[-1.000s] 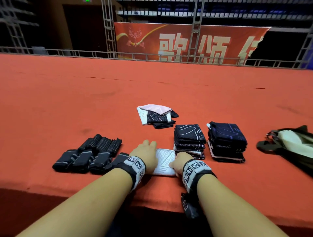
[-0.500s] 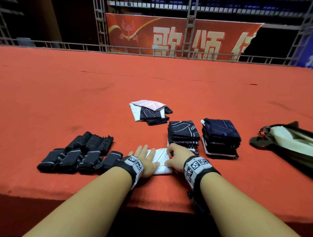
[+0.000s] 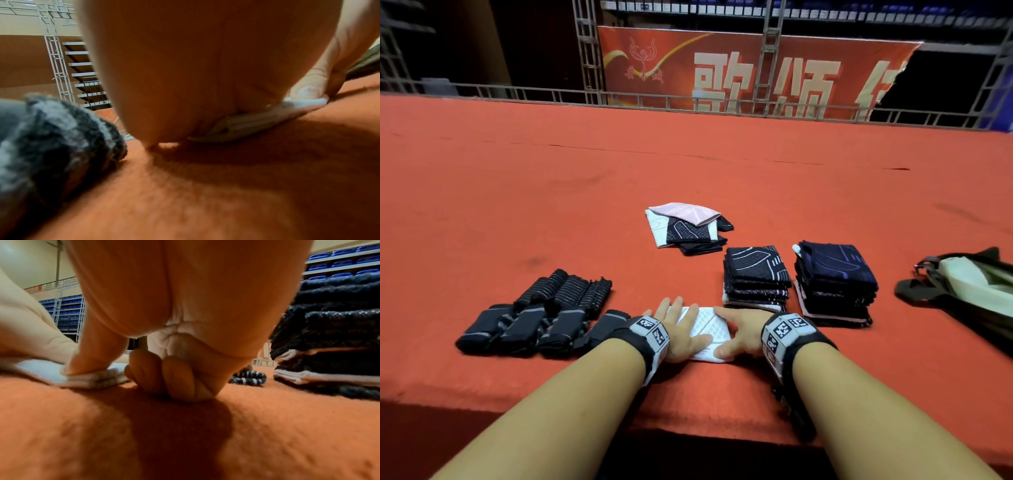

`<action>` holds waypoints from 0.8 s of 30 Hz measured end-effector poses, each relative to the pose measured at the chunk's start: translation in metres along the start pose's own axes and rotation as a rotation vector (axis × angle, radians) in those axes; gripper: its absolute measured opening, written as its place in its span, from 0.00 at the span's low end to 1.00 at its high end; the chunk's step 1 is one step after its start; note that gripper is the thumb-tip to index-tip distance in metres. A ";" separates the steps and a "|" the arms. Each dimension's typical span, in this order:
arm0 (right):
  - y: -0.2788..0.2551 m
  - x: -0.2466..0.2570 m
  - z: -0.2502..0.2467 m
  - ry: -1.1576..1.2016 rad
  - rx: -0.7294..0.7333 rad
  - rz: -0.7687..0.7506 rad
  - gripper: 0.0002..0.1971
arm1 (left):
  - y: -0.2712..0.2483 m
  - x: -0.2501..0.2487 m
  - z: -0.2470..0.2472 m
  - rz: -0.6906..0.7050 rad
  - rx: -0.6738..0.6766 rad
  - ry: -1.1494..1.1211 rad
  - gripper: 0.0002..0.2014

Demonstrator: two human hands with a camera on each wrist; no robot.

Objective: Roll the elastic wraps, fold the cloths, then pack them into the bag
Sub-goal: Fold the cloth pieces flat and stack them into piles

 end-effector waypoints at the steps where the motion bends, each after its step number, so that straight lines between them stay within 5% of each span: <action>1: 0.002 -0.004 0.001 0.011 -0.001 -0.006 0.54 | -0.001 0.000 0.000 0.007 0.005 0.006 0.44; 7: 0.001 -0.010 -0.001 0.080 0.023 -0.060 0.49 | -0.002 0.001 0.000 0.027 0.010 0.039 0.49; 12: 0.018 -0.018 0.002 0.049 0.056 -0.028 0.62 | 0.001 0.003 0.003 0.019 0.020 0.043 0.50; 18: 0.014 -0.016 0.006 0.031 0.031 -0.029 0.62 | 0.001 0.002 0.003 0.018 -0.013 0.051 0.50; 24: -0.001 -0.016 0.019 0.445 -0.012 -0.035 0.38 | -0.001 -0.002 -0.026 0.011 -0.143 -0.035 0.43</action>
Point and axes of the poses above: each hand's wrist, its own y-axis towards the middle knuckle, its own z-axis out of the palm, x = y × z, the point moved 2 cm from there along y, towards the middle knuckle, and after that the axes turned 1 degree about x, right-handed, at the moved point
